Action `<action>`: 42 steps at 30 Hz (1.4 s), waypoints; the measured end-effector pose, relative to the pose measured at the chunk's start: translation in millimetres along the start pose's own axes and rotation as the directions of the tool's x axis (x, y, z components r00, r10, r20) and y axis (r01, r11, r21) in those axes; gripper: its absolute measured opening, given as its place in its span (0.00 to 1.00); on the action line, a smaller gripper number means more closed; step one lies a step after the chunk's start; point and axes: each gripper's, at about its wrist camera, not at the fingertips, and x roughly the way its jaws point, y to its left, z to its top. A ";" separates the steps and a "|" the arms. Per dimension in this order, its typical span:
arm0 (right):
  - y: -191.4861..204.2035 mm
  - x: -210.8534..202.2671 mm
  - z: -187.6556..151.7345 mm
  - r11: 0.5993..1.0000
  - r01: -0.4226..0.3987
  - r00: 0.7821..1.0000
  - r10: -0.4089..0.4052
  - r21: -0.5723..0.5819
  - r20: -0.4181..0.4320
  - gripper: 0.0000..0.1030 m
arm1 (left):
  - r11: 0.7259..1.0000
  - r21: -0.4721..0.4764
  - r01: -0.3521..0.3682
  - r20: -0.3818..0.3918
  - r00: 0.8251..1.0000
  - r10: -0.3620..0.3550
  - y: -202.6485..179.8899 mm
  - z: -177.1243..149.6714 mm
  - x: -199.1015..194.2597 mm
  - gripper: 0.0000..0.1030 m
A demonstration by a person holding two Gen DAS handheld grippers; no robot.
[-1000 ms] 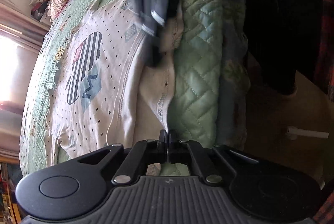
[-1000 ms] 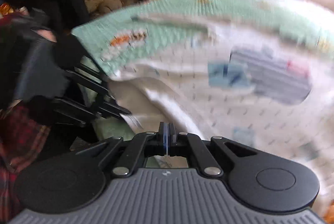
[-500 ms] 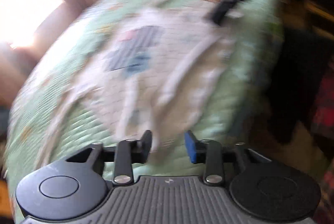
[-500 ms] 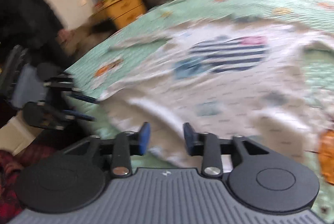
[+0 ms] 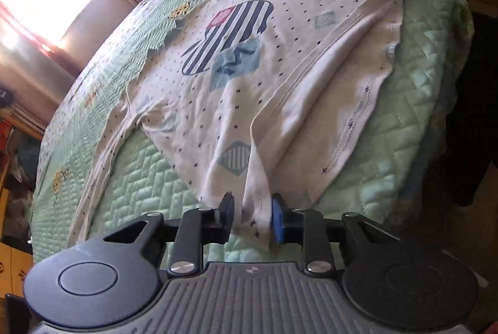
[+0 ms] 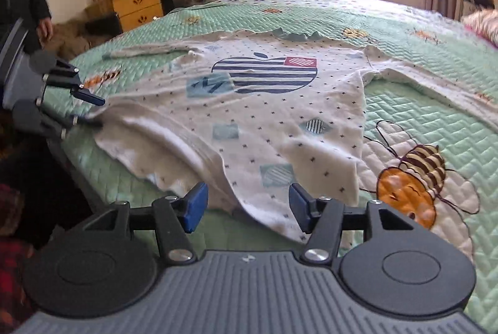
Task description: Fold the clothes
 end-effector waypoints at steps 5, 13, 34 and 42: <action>6.5 2.6 -1.5 0.997 0.027 1.000 -0.026 -0.067 0.013 0.57 | 0.999 -0.031 0.006 -0.008 1.000 -0.006 2.5 -8.2 0.4 0.19; -3.7 22.6 12.4 0.992 -0.124 0.992 0.124 0.010 -0.020 0.55 | 0.999 -0.050 0.006 -0.011 1.000 -0.007 8.1 -25.0 -4.0 0.13; 1.5 28.5 46.2 0.854 -0.424 0.898 0.354 0.301 0.260 0.62 | 0.953 -0.299 0.039 0.050 0.998 -0.025 47.3 -52.6 -35.3 0.39; 42.6 69.8 19.7 0.927 -0.274 0.960 0.281 0.258 0.011 0.62 | 0.823 -0.507 0.255 0.306 0.946 -0.105 71.5 -4.1 -28.8 0.73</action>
